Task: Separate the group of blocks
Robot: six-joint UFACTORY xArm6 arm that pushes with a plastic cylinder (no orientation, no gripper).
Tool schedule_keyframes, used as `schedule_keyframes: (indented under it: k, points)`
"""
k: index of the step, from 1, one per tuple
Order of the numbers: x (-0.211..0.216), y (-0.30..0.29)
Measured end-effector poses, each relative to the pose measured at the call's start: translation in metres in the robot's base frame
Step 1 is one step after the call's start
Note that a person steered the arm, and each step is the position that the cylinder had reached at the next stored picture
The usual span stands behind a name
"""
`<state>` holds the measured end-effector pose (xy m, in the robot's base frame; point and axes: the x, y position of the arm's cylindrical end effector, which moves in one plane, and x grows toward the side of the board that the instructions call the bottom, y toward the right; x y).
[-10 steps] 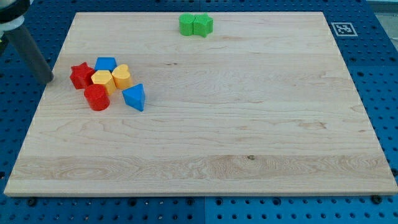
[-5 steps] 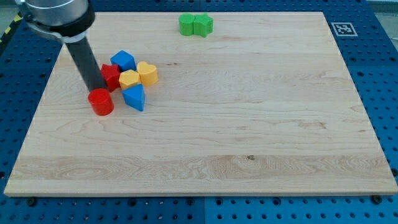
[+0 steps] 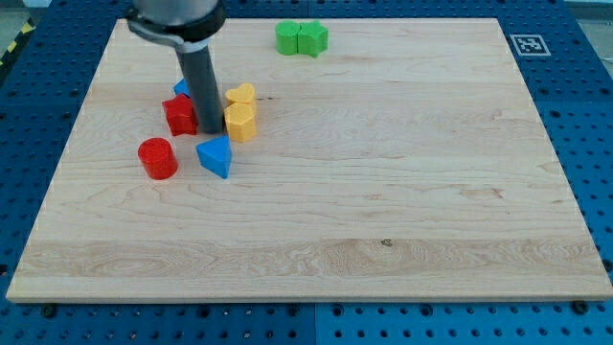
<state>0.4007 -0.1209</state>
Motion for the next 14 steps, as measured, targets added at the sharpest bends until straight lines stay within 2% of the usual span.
schedule_keyframes:
  k: [3,6,7,8,9,10,12,13,14]
  points:
    - [-0.021,0.062]
    - [-0.084,0.119]
    - [-0.079,0.122]
    - [-0.048,0.128]
    - [-0.057,0.104]
    - [-0.085,0.081]
    - [-0.089,0.088]
    - [-0.117,0.096]
    - [-0.118,0.101]
